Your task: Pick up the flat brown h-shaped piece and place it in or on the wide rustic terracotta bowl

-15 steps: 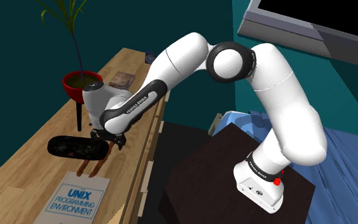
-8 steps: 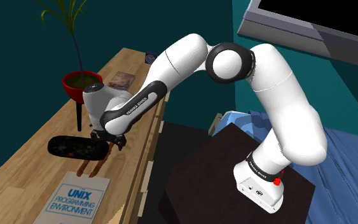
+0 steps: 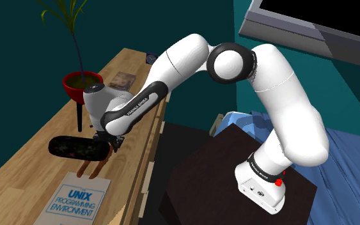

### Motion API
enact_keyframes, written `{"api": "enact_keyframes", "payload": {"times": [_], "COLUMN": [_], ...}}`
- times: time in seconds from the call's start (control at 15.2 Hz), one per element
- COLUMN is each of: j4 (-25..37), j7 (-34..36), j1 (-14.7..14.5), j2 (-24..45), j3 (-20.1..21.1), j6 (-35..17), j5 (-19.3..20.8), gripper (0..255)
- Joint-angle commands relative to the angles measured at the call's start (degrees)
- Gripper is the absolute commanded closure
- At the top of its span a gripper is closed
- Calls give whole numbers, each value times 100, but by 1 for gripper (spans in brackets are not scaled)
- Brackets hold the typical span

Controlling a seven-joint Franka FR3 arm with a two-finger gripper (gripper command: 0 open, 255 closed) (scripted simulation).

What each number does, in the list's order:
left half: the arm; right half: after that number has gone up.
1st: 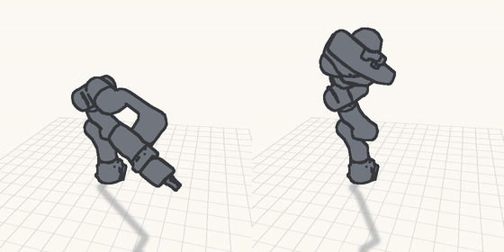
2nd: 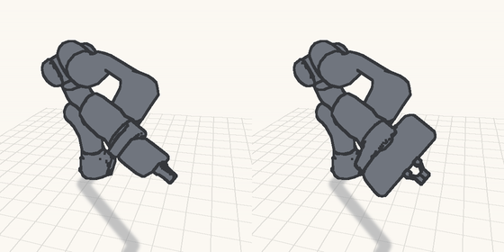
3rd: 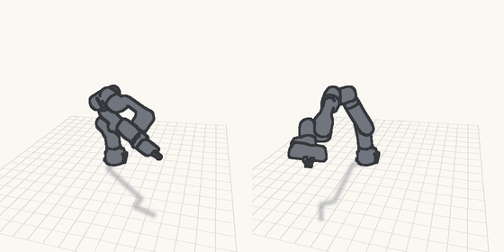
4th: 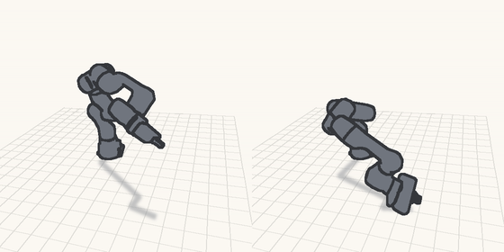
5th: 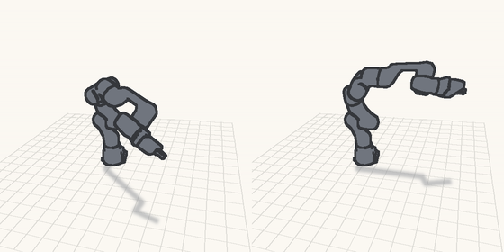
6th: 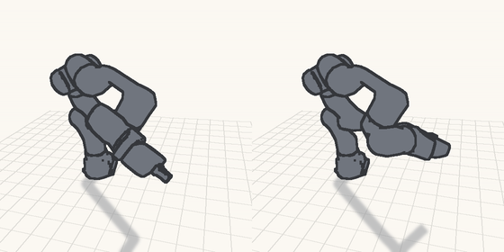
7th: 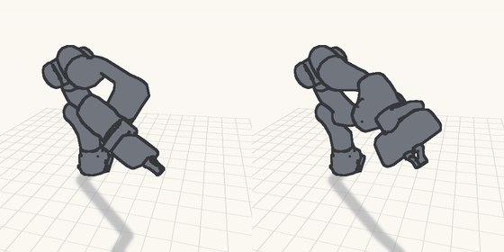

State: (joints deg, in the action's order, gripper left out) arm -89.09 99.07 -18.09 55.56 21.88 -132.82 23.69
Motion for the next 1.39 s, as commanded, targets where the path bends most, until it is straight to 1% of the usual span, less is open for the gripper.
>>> {"api": "enact_keyframes", "payload": {"times": [0.0, 1.32], "j4": [-1, -399], "j7": [0, -127], "j1": [-1, 280], "j2": [1, -1113], "j3": [1, 369], "j6": [0, 725], "j5": [0, -335], "gripper": [255, 255]}}
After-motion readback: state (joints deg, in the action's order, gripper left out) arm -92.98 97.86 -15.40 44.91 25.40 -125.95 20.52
